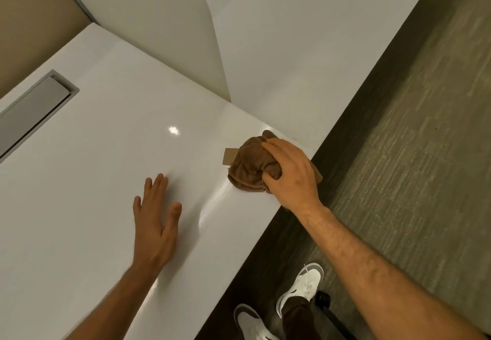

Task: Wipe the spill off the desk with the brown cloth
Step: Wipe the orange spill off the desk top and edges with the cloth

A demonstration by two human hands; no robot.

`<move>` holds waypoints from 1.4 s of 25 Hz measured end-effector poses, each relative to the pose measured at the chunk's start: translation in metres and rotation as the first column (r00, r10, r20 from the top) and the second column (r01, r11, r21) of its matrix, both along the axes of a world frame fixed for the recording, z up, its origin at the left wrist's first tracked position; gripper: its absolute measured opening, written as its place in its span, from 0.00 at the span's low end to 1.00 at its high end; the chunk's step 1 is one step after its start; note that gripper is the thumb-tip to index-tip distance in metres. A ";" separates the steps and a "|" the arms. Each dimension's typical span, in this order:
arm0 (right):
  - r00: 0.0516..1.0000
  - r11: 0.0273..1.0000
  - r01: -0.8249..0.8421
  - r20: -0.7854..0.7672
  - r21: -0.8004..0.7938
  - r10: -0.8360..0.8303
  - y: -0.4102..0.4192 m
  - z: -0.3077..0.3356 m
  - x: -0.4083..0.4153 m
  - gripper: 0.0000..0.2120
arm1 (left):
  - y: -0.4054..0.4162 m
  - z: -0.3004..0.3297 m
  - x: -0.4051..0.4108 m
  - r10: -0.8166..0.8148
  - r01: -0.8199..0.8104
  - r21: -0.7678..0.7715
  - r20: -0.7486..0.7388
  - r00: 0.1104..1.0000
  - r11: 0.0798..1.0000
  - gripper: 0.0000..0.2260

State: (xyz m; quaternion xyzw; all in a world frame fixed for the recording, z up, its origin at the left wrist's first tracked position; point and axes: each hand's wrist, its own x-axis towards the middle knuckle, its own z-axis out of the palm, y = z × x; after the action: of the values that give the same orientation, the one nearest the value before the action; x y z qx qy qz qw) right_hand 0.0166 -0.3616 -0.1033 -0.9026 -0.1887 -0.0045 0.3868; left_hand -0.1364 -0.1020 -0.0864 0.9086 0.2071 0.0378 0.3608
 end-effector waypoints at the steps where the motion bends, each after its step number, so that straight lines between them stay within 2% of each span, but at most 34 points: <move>1: 1.000 1.000 -0.002 0.016 -0.005 0.002 -0.002 -0.001 0.003 0.29 | -0.008 0.001 0.018 -0.020 0.020 0.001 0.012 1.000 1.000 0.32; 4: 0.998 0.999 -0.024 0.063 -0.036 0.026 -0.007 -0.007 0.011 0.30 | -0.032 0.002 0.081 -0.025 0.025 -0.008 0.021 0.999 1.000 0.30; 7: 0.996 0.998 -0.030 0.085 -0.061 0.035 -0.010 -0.008 0.018 0.26 | -0.055 -0.003 0.134 -0.018 0.018 0.001 0.013 1.000 1.000 0.29; 11: 0.995 0.995 -0.046 0.083 -0.093 0.054 -0.011 -0.004 0.020 0.26 | -0.064 -0.017 0.178 -0.013 0.014 0.078 -0.017 1.000 0.997 0.30; 15: 0.992 0.997 -0.039 0.119 -0.067 0.047 -0.011 -0.005 0.021 0.25 | -0.064 -0.026 0.189 -0.014 0.032 0.232 -0.080 0.997 0.972 0.31; 19: 0.991 0.998 -0.052 0.121 -0.029 0.055 -0.011 -0.008 0.018 0.24 | -0.066 -0.024 0.189 -0.014 0.040 0.271 -0.100 0.995 0.962 0.32; 21: 0.994 0.997 -0.060 0.089 -0.045 0.064 -0.012 -0.012 0.020 0.29 | -0.068 -0.023 0.192 -0.010 0.047 0.289 -0.127 0.992 0.956 0.32; 25: 0.989 0.973 -0.129 0.048 -0.190 0.141 -0.010 -0.010 0.022 0.39 | -0.072 -0.018 0.192 -0.004 0.052 0.289 -0.167 0.986 0.956 0.33; 26: 0.987 0.968 -0.138 0.046 -0.207 0.151 -0.009 -0.008 0.027 0.39 | -0.072 -0.018 0.193 -0.002 0.054 0.291 -0.174 0.985 0.955 0.33; 28: 0.992 0.979 -0.116 0.036 -0.170 0.124 -0.005 -0.002 0.034 0.33 | -0.072 -0.017 0.194 -0.003 0.060 0.297 -0.189 0.982 0.953 0.34; 30: 0.985 0.977 -0.172 -0.055 -0.125 0.166 -0.002 0.007 0.042 0.29 | -0.070 -0.016 0.194 -0.009 0.069 0.304 -0.195 0.981 0.950 0.33; 32: 0.948 0.984 -0.178 -0.267 0.013 0.175 -0.006 0.021 0.057 0.29 | -0.070 -0.015 0.195 -0.017 0.077 0.305 -0.196 0.981 0.949 0.33; 33: 0.901 0.991 -0.094 -0.416 0.097 0.126 -0.012 0.029 0.069 0.27 | -0.070 -0.015 0.195 -0.018 0.078 0.309 -0.193 0.981 0.948 0.32; 34: 0.811 0.982 -0.003 -0.574 0.187 0.112 -0.021 0.034 0.080 0.25 | -0.069 -0.016 0.195 -0.015 0.075 0.314 -0.190 0.982 0.946 0.32; 35: 0.737 0.960 0.089 -0.665 0.266 0.116 -0.029 0.038 0.095 0.23 | -0.068 -0.017 0.195 -0.011 0.071 0.319 -0.187 0.982 0.945 0.32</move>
State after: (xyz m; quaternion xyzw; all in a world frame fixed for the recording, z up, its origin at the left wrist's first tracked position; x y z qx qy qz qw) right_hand 0.1119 -0.3902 -0.0654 -0.7772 -0.0395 0.2990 0.5523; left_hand 0.0584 -0.1702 -0.1031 0.9592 0.2113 -0.0199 0.1867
